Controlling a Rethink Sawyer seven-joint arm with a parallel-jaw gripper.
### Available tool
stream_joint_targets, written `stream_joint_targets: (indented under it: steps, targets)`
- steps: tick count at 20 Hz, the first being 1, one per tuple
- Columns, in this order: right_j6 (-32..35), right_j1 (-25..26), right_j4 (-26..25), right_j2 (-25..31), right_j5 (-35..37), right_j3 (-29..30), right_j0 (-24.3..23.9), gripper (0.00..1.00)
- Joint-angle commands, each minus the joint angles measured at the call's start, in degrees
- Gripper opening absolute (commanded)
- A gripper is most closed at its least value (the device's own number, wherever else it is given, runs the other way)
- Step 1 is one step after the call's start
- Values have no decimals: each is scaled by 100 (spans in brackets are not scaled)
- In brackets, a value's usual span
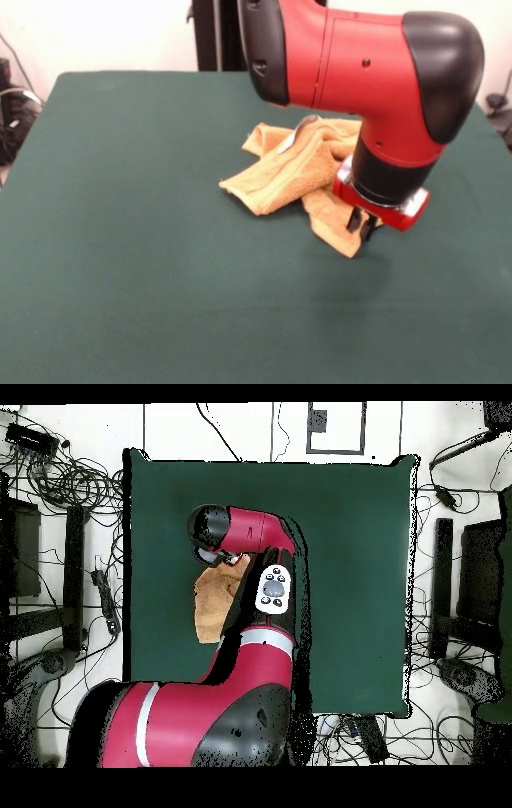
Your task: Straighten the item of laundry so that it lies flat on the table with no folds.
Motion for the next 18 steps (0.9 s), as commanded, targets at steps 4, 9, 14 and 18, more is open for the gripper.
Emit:
stream_joint_targets:
  steps: [4, 9, 14, 18]
  targets:
    - [605, 1234, 262, 901, -611, -1459, 71, 0]
    - [51, 1409, 72, 984, -131, -2312, 97, 0]
    - [-55, 1416, 11, 960, 186, -2538, 63, 0]
    - [-353, 1530, -132, 886, 536, -2956, 14, 0]
